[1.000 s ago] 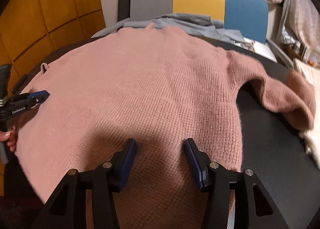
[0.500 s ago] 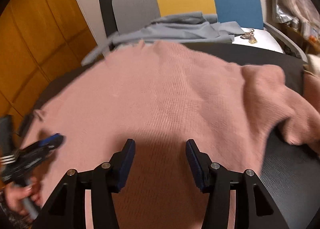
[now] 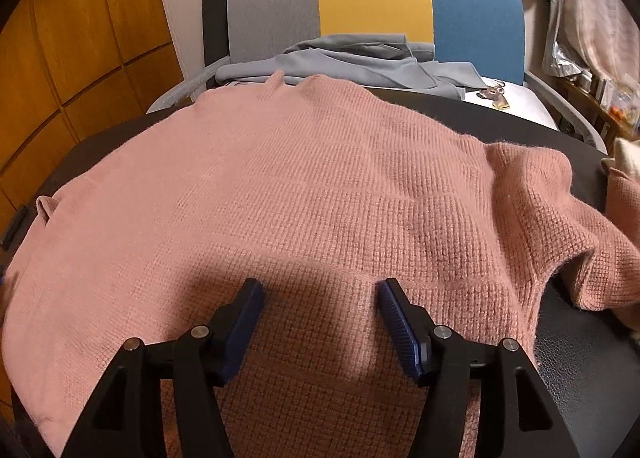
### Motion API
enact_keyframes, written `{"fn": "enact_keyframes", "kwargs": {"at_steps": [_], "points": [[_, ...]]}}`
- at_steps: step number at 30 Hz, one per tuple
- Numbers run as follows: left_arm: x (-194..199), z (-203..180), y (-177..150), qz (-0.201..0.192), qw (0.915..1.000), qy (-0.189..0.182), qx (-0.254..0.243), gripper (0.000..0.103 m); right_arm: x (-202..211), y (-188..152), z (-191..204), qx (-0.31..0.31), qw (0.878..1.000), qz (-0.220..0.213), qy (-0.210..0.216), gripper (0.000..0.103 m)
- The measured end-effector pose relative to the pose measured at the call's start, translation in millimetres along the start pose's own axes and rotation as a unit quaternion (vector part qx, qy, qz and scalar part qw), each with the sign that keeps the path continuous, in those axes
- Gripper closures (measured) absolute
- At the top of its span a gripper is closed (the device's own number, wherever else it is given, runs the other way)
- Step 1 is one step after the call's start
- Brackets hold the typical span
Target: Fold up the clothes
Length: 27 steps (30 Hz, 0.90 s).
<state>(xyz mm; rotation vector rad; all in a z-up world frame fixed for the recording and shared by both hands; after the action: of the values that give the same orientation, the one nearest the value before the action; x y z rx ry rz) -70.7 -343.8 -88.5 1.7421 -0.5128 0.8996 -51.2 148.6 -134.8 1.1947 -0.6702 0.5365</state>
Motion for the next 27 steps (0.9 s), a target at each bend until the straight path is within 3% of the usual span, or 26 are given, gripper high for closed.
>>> {"fn": "enact_keyframes", "kwargs": {"at_steps": [3, 7, 9, 10, 11, 12, 13, 15, 19, 23, 27], "points": [[-10, 19, 5, 0.013, 0.9999, 0.005, 0.007, 0.06, 0, 0, 0, 0.0, 1.0, 0.0, 0.002, 0.04], [-18, 11, -8, 0.027, 0.9984, -0.049, -0.009, 0.052, 0, 0, 0, 0.0, 1.0, 0.0, 0.003, 0.039], [-16, 3, -15, 0.008, 0.9979, -0.048, -0.044, 0.051, -1, 0, 1, 0.001, 1.0, 0.0, 0.004, 0.038], [-15, 0, -18, 0.001, 0.9975, -0.038, -0.06, 0.053, -1, 0, 1, 0.002, 1.0, 0.001, 0.004, 0.037], [-14, -3, -18, -0.001, 0.9966, -0.024, -0.079, 0.074, 0, 0, 1, 0.002, 1.0, 0.001, 0.003, 0.037], [-14, -6, -19, -0.003, 0.9951, -0.011, -0.098, 0.088, 0, 0, 1, 0.003, 1.0, 0.001, 0.003, 0.037], [-13, -9, -19, -0.004, 0.9932, 0.002, -0.117, 0.095, 0, 0, 1, 0.003, 1.0, 0.001, 0.003, 0.037], [-14, -8, -6, -0.002, 0.9903, 0.013, -0.138, 0.095, 0, 0, 1, 0.004, 1.0, 0.002, 0.003, 0.037], [-14, 3, 52, -0.039, 0.9817, 0.073, -0.172, 0.096, 0, 0, 2, 0.005, 1.0, 0.002, 0.002, 0.036], [-27, 20, 117, -0.096, 0.9561, 0.164, -0.223, 0.098, 0, 0, 3, 0.006, 1.0, 0.003, 0.001, 0.036], [-55, 32, 161, -0.112, 0.9389, 0.218, -0.242, 0.098, 0, 0, 3, 0.008, 1.0, 0.004, -0.001, 0.036]]}}
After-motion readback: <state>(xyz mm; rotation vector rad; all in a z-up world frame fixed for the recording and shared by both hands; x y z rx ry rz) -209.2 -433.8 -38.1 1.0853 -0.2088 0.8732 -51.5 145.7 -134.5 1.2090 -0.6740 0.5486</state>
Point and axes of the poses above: each gripper's, at about its wrist camera, not at the fingertips, and x roughly against the way its jaws point, z to its left, y to its top, the point moved 7 cm from there along -x, roughly the way its jaws point, and after that the axes turned 10 degrees about y, right-handed, at the moved point
